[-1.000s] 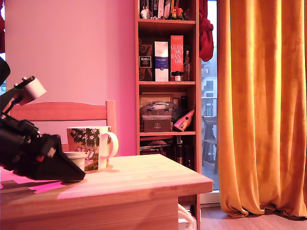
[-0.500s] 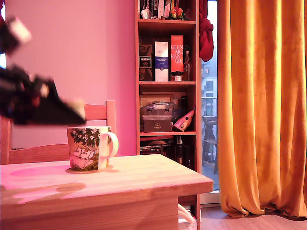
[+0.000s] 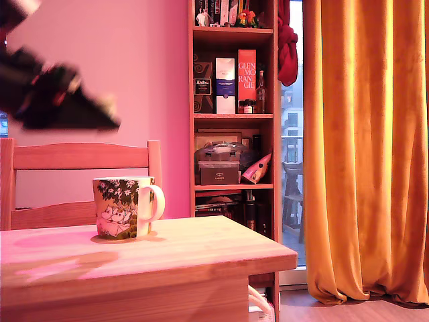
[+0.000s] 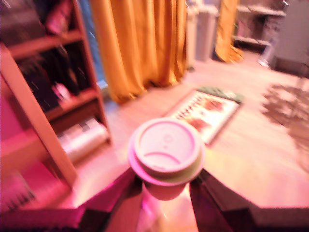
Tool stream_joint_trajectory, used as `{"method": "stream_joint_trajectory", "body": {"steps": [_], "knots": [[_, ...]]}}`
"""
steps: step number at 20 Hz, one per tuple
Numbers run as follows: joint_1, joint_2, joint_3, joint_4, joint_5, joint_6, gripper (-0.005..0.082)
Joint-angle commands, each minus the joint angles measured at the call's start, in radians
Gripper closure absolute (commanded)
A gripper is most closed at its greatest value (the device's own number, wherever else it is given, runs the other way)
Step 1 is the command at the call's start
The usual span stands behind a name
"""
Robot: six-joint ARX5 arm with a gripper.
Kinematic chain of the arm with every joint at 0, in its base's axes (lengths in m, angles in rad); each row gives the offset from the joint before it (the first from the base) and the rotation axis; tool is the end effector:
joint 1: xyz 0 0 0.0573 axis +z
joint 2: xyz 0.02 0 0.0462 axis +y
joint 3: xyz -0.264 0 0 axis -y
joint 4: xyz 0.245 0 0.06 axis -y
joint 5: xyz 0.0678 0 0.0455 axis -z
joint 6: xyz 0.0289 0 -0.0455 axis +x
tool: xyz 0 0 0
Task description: Pick up the coffee capsules on the table and drop them inside the coffee cup
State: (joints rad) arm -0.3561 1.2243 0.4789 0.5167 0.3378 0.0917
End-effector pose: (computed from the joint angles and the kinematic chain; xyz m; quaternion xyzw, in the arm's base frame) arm 0.2250 -0.0939 0.2082 0.0439 0.0985 -0.3427 0.9332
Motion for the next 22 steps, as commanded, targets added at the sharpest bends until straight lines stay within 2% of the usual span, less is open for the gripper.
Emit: {"method": "stream_joint_trajectory", "body": {"steps": [1, 4, 10, 16, 22], "knots": [[0.003, 0.056, 0.037, 0.003, -0.007, 0.014, 0.0627], [0.003, 0.144, 0.119, -0.029, -0.011, 0.014, 0.0627], [0.004, 0.264, 0.255, -0.191, -0.072, 0.014, 0.0627], [0.005, 0.268, 0.257, -0.245, -0.102, 0.014, 0.0627], [0.005, 0.268, 0.257, -0.328, -0.104, 0.014, 0.0627]]}}
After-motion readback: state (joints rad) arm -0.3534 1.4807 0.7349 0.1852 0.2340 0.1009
